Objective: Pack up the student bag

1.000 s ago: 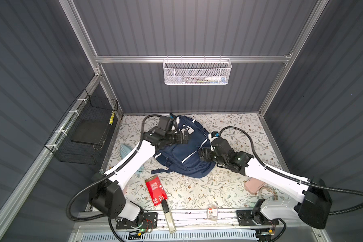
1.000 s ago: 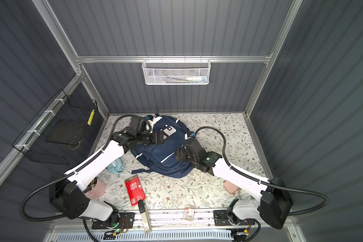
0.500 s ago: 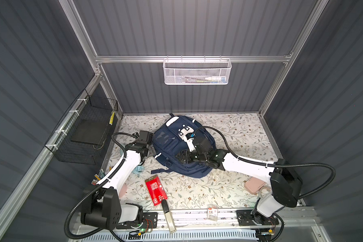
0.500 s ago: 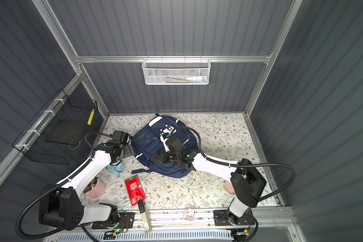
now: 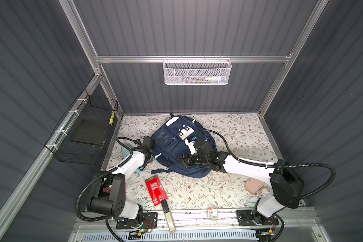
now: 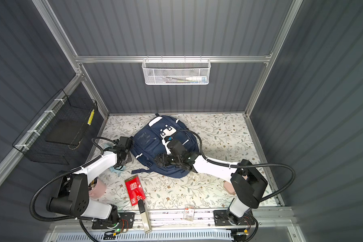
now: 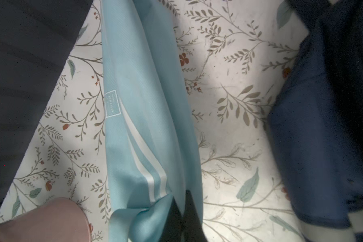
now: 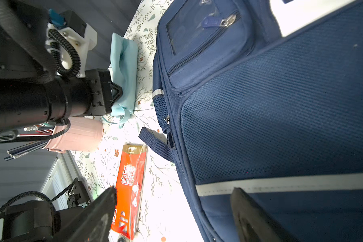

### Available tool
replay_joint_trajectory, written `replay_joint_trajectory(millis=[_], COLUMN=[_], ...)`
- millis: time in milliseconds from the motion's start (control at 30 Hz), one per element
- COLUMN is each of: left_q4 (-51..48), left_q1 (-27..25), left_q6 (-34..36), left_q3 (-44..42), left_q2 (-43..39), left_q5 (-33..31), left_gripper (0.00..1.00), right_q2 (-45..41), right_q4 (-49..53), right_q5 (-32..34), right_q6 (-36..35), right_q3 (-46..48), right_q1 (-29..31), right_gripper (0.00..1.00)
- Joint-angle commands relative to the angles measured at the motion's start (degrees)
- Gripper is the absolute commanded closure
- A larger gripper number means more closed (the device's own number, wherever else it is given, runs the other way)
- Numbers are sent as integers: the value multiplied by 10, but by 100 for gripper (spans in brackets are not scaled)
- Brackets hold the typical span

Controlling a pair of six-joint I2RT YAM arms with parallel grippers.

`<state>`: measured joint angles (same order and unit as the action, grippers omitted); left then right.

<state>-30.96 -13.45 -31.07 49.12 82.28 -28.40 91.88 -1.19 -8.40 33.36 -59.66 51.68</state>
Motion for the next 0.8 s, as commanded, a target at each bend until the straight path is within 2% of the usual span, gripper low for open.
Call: replay_joint_trajectory(millis=[0, 100, 200, 267, 400, 467, 567, 667, 767], left_q4=[13, -10, -38, -54, -62, -33, 32, 75, 101], left_q1=[-1, -22, -84, -118, -141, -158, -180, -231, -267], left_q6=[30, 22, 8, -8, -41, -50, -30, 0, 27], left_q3=[12, 48, 93, 127, 175, 174, 155, 131, 126], left_q2=[-66, -115, -154, -171, -181, -186, -172, -171, -164], left_q5=[53, 74, 35, 31, 94, 136, 238, 232, 232], left_gripper=[100, 100, 100, 100, 100, 100, 100, 100, 100], right_q2=[-19, -29, -46, -55, -71, -81, -104, -126, -130], right_q4=[13, 11, -8, -6, 34, 42, 41, 103, 128], right_q5=[10, 8, 10, 16, 79, 93, 33, 20, 2], right_q6=[6, 8, 3, -18, -56, -25, 56, 109, 113], right_q3=[11, 20, 33, 22, -31, -49, -50, -65, -76], right_q1=[1, 1, 3, 11, 51, 50, -1, -48, -60], right_gripper=[13, 13, 13, 14, 15, 17, 20, 17, 18])
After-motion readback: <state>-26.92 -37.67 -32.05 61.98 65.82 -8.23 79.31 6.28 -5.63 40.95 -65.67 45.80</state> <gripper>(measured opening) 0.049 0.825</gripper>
